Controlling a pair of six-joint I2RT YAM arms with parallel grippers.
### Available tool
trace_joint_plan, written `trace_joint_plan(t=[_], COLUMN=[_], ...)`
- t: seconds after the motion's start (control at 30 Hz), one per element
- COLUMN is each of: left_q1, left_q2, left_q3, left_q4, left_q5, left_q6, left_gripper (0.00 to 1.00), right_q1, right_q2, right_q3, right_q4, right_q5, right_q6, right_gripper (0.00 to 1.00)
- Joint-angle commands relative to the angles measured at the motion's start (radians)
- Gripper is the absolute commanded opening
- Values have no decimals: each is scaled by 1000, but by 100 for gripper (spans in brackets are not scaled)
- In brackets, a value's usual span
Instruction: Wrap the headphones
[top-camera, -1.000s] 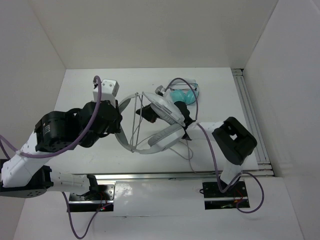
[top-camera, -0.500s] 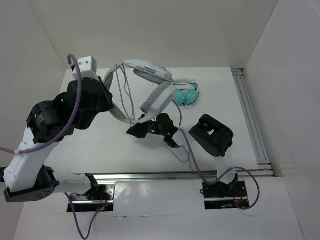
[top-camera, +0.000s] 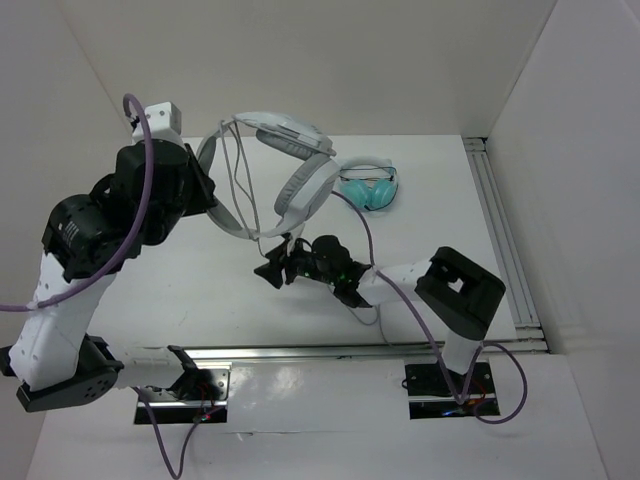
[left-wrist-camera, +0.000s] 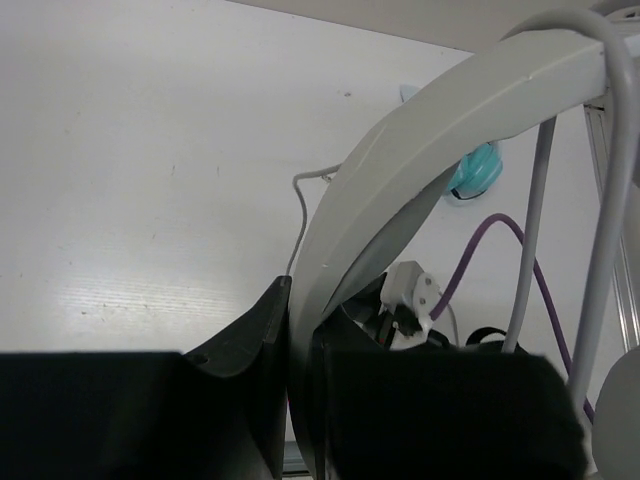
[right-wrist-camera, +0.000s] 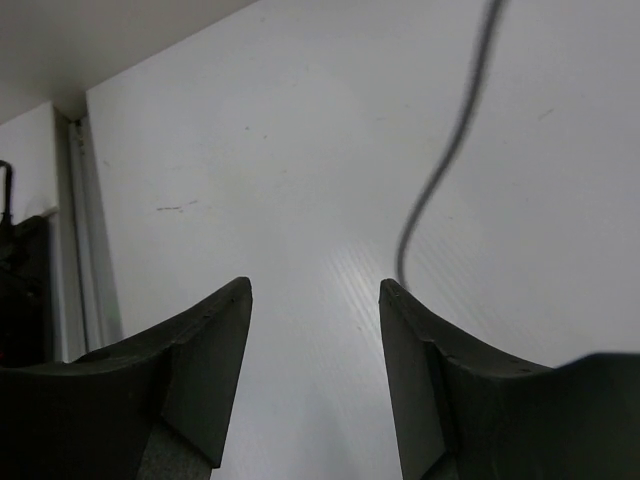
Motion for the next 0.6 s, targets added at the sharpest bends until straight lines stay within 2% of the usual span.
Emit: trace_joint_plan(t=[0.0,0.17,0.33,0.4,0.47,0.5,0.53,0.57], left_q1=[20,20,30,30,30,30,40,51], left_q2=[-48,-48,-48,-48,-48,-48,-48,-57], left_q3=[55,76,67,67,67,67,67,67], left_q4=[109,100,100,100,100,100,100,89], left_q5=[66,106,117,117,117,105,105,80], left_q6=[-15,-6,-6,-6,3,3,3,3], left_gripper=[0,0,0,0,0,0,0,0], right_q1=[-32,-43,-63,-63,-76,-92,-101,-113], right_q2=[42,90,160,192,211,223,223,212], right_q3=[46,77,181,201,201,192,169,148], right_q4=[-75,-53,-147,-156,-156,-142,-133,-97], right_q5=[105,223,153,143,152,139,130,129], right_q6=[-70,-80,-93,-105,-91,-81,-67,-47], right_gripper=[61,63,64,59,43,18,6,3])
